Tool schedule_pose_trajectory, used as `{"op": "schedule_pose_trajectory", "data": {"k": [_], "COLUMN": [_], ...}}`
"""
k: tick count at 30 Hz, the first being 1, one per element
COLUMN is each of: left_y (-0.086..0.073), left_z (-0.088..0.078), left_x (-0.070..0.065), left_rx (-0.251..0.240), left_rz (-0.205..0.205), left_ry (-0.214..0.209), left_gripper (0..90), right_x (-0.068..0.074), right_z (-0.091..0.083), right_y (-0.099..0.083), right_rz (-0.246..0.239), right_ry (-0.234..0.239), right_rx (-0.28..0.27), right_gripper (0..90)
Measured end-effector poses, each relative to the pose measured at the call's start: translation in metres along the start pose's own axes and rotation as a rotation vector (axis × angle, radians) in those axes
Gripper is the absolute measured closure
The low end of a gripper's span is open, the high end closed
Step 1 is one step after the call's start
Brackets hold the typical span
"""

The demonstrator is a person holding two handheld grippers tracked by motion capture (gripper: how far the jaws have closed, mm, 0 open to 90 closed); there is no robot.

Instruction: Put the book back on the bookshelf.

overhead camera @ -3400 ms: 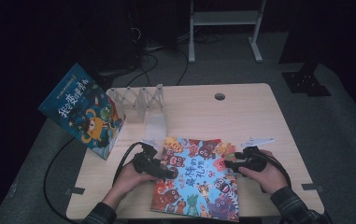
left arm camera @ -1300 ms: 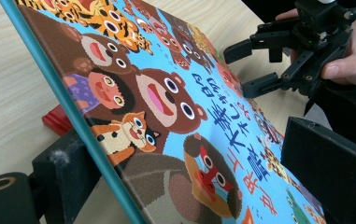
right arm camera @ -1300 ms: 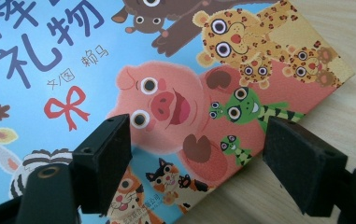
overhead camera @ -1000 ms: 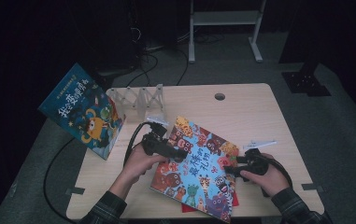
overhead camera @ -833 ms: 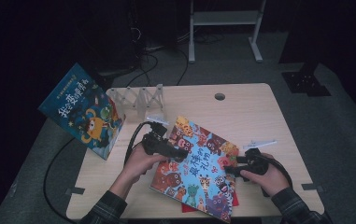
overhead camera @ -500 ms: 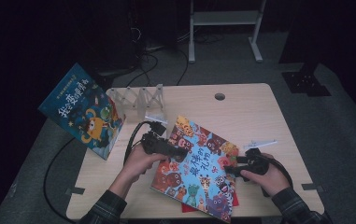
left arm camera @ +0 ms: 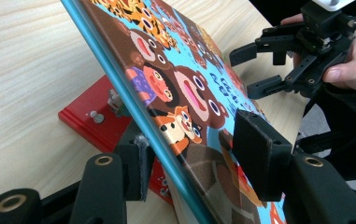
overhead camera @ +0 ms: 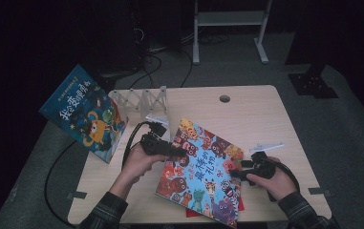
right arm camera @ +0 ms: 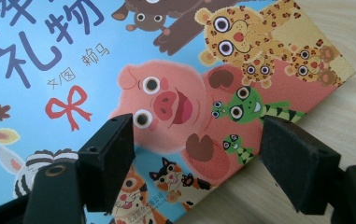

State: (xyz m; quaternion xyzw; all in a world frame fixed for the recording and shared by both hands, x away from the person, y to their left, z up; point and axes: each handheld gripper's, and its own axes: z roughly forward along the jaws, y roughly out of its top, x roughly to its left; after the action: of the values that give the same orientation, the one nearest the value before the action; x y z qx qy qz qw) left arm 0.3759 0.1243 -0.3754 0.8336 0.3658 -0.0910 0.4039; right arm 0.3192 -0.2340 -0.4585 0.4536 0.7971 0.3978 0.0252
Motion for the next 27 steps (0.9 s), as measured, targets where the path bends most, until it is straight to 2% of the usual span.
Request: {"op": "schedule_pose_trajectory", "data": {"k": [3, 4, 5, 6, 7, 9, 10, 12, 13, 14, 15, 17, 20, 21, 22, 27], "left_y": [0.001, 0.001, 0.002, 0.002, 0.003, 0.005, 0.005, 0.006, 0.009, 0.009, 0.01, 0.014, 0.017, 0.019, 0.021, 0.03], "left_z": [-0.002, -0.002, -0.003, -0.003, -0.002, -0.002, -0.002, -0.002, -0.004, -0.004, -0.005, -0.005, -0.004, -0.004, -0.004, -0.004], "left_x": [0.004, 0.005, 0.006, 0.006, 0.005, 0.005, 0.005, 0.006, 0.007, 0.007, 0.006, 0.002, 0.0, -0.002, -0.003, -0.013], "left_rx": [-0.004, -0.009, -0.008, -0.008, -0.002, 0.001, 0.001, 0.0, 0.0, 0.0, -0.003, 0.0, -0.005, -0.011, -0.01, -0.018], "left_rz": [-0.021, -0.027, -0.029, -0.029, -0.03, -0.042, -0.042, -0.056, -0.066, -0.066, -0.066, -0.051, -0.047, -0.05, -0.043, -0.009], "left_ry": [-0.033, -0.041, -0.051, -0.051, -0.052, -0.058, -0.058, -0.074, -0.094, -0.094, -0.1, -0.093, -0.094, -0.093, -0.091, -0.083], "left_gripper": [51.8, 53.2, 54.7, 54.8, 54.8, 55.5, 56.0, 57.1, 59.5, 60.4, 60.8, 60.8, 61.4, 61.4, 61.4, 61.2], "right_x": [0.001, 0.001, 0.002, 0.002, 0.001, -0.004, -0.004, -0.012, -0.023, -0.023, -0.031, -0.035, -0.032, -0.032, -0.029, -0.026], "right_z": [0.0, -0.001, -0.002, -0.002, -0.005, -0.01, -0.01, -0.014, -0.015, -0.015, -0.014, -0.013, -0.008, -0.008, -0.007, -0.005], "right_y": [0.0, 0.001, 0.002, 0.002, 0.004, 0.007, 0.007, 0.009, 0.009, 0.009, 0.007, 0.004, 0.001, 0.001, 0.001, 0.0], "right_rz": [-0.008, -0.02, -0.038, -0.038, -0.057, -0.045, -0.045, -0.033, -0.02, -0.02, 0.006, 0.029, 0.016, 0.016, 0.017, 0.019], "right_ry": [-0.003, -0.001, -0.01, -0.01, -0.029, -0.041, -0.041, -0.073, -0.108, -0.108, -0.12, -0.098, -0.066, -0.066, -0.039, -0.022], "right_rx": [0.002, -0.002, -0.012, -0.012, -0.033, -0.071, -0.071, -0.097, -0.105, -0.105, -0.085, -0.061, -0.025, -0.025, -0.023, -0.012], "right_gripper": [25.4, 27.0, 33.0, 33.0, 33.5, 33.6, 33.6, 33.5, 33.7, 33.7, 34.0, 34.2, 34.1, 34.1, 34.4, 35.4]}}
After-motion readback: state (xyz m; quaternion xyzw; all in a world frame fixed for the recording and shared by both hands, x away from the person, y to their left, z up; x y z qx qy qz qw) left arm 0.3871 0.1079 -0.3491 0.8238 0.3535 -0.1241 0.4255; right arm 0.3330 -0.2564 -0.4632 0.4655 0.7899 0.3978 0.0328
